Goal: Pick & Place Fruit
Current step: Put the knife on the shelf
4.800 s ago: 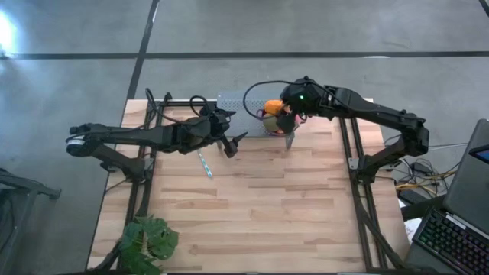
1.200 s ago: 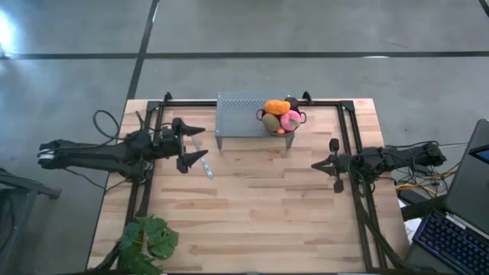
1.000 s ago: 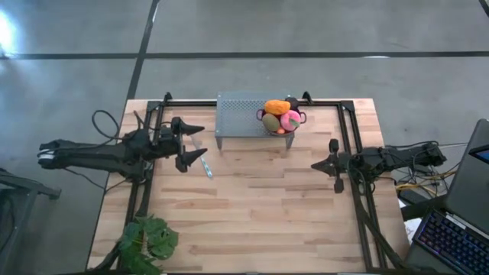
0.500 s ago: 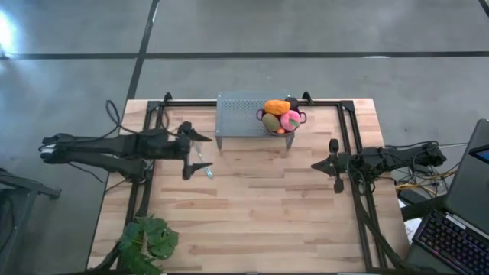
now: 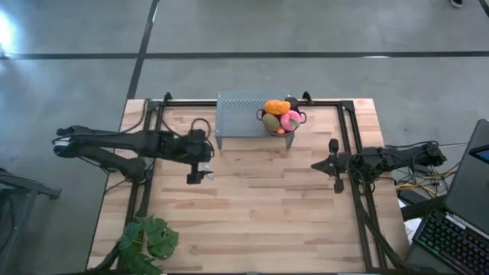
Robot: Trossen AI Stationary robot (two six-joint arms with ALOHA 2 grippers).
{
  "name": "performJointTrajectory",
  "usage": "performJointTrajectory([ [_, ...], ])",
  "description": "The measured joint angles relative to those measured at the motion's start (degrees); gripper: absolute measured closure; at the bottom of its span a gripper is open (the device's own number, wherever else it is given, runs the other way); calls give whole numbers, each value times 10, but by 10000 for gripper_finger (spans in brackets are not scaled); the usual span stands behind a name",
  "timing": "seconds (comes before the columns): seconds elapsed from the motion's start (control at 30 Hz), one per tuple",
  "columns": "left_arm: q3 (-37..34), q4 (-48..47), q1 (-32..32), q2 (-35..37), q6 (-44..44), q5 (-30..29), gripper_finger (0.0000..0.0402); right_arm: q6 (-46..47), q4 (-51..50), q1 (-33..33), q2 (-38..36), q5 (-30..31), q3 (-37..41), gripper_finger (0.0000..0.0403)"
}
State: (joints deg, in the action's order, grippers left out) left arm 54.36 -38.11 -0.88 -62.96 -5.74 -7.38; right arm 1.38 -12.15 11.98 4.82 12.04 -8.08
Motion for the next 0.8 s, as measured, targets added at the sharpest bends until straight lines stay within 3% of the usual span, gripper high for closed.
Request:
performJointTrajectory([
  [0.47,17,-120,0,-149,-14,1,24,1,0,0,0,0,0,394],
  [0.63,21,-130,1,-184,131,0,28,1,0,0,1,0,0,394],
  [0.8,26,-131,2,-198,379,-2,28,0,0,0,2,0,0,394],
])
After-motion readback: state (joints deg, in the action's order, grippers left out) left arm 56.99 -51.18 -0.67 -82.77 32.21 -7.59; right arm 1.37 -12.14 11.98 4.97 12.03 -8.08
